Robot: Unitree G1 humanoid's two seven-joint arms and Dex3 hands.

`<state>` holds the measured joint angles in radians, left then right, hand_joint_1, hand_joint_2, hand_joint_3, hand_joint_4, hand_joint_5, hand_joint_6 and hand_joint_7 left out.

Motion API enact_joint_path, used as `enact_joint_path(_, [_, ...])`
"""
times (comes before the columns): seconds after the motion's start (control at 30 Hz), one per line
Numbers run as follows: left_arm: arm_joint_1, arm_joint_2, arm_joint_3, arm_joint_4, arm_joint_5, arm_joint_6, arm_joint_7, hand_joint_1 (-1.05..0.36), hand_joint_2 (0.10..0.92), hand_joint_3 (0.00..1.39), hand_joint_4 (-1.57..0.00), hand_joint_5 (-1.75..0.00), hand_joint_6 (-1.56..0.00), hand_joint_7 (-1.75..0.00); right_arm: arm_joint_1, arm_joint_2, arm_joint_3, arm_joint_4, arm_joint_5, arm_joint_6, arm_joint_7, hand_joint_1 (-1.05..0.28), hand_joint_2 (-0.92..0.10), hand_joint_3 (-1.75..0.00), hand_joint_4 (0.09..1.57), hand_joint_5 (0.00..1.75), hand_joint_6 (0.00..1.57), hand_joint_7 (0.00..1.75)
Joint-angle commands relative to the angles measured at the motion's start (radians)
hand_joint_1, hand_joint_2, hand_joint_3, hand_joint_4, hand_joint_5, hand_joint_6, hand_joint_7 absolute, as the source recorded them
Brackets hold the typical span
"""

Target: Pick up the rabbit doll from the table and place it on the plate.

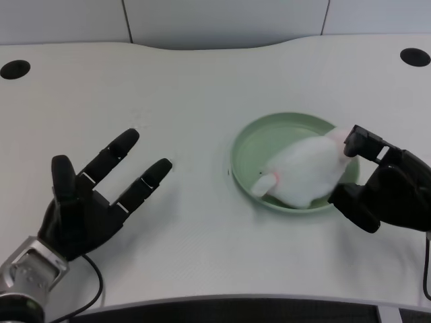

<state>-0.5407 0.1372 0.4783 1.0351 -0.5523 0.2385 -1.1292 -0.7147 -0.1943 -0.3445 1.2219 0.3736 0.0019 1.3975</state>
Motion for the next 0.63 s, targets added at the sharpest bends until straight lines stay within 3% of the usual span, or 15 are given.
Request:
enact_joint_path(0.03, [0.031, 0.007, -0.008, -0.032, 0.004, 0.016, 0.064, -0.99, 0.921, 0.78, -0.21, -0.08, -0.09, -0.02, 0.000, -0.016, -0.002, 0.008, -0.004, -0.004, -0.012, -0.59, -0.92, -0.01, 1.05, 1.75, 0.84, 1.75])
enact_joint_path(0.07, [0.029, 0.010, -0.016, -0.028, 0.016, 0.018, 0.097, -0.88, 0.916, 0.64, -0.44, -0.21, -0.33, -0.12, 0.001, -0.015, -0.002, 0.009, -0.006, -0.006, -0.014, -0.60, -0.92, -0.02, 1.06, 1.75, 0.85, 1.75])
enact_joint_path(0.1, [0.028, 0.012, -0.022, -0.025, 0.023, 0.019, 0.121, -0.84, 0.918, 0.58, -0.52, -0.26, -0.42, -0.15, 0.002, -0.015, -0.001, 0.011, -0.007, -0.008, -0.016, -0.60, -0.92, -0.02, 1.06, 1.75, 0.86, 1.75])
enact_joint_path(0.17, [0.025, 0.018, -0.037, -0.023, 0.033, 0.014, 0.126, -0.81, 0.920, 0.53, -0.58, -0.29, -0.50, -0.17, 0.002, -0.016, -0.002, 0.011, -0.007, -0.008, -0.024, -0.60, -0.92, -0.02, 1.06, 1.75, 0.87, 1.75])
enact_joint_path(0.23, [0.021, 0.026, -0.052, -0.020, 0.041, 0.006, 0.114, -0.77, 0.921, 0.37, -0.66, -0.45, -0.62, -0.17, 0.002, -0.018, -0.004, 0.010, -0.005, -0.008, -0.032, -0.63, -0.91, -0.02, 1.07, 1.75, 0.87, 1.75])
enact_joint_path(0.27, [0.019, 0.032, -0.064, -0.021, 0.052, -0.010, 0.101, -0.76, 0.921, 0.34, -0.67, -0.48, -0.64, -0.17, 0.000, -0.018, -0.003, 0.011, -0.006, -0.007, -0.034, -0.63, -0.91, -0.02, 1.07, 1.75, 0.87, 1.75])
enact_joint_path(0.3, [0.018, 0.035, -0.072, -0.021, 0.058, -0.022, 0.093, -0.74, 0.921, 0.29, -0.65, -0.69, -0.71, -0.16, -0.001, -0.018, -0.002, 0.012, -0.006, -0.007, -0.034, -0.64, -0.91, -0.02, 1.06, 1.75, 0.87, 1.75])
enact_joint_path(0.33, [0.017, 0.038, -0.079, -0.020, 0.061, -0.031, 0.088, -0.74, 0.921, 0.27, -0.63, -0.79, -0.73, -0.15, -0.002, -0.018, -0.002, 0.012, -0.007, -0.007, -0.034, -0.64, -0.91, -0.02, 1.06, 1.75, 0.86, 1.75])
enact_joint_path(0.47, [0.020, 0.049, -0.121, -0.016, 0.098, -0.129, 0.042, -0.70, 0.921, 0.23, -0.59, -0.99, -0.83, -0.14, 0.002, -0.016, -0.006, 0.012, -0.002, -0.016, -0.032, -0.62, -0.92, -0.01, 1.04, 1.75, 0.84, 1.75])
enact_joint_path(0.6, [0.018, 0.055, -0.138, -0.003, 0.103, -0.145, 0.010, -0.62, 0.921, 0.17, -0.52, -1.17, -0.88, -0.12, 0.002, -0.018, -0.006, 0.016, -0.001, -0.004, -0.023, -0.61, -0.92, -0.03, 1.02, 1.75, 0.81, 1.75])
enact_joint_path(0.63, [0.019, 0.054, -0.142, -0.005, 0.105, -0.150, 0.010, -0.61, 0.921, 0.17, -0.51, -1.20, -0.88, -0.12, 0.003, -0.017, -0.005, 0.016, -0.003, -0.013, -0.026, -0.61, -0.92, -0.03, 1.01, 1.75, 0.81, 1.75])
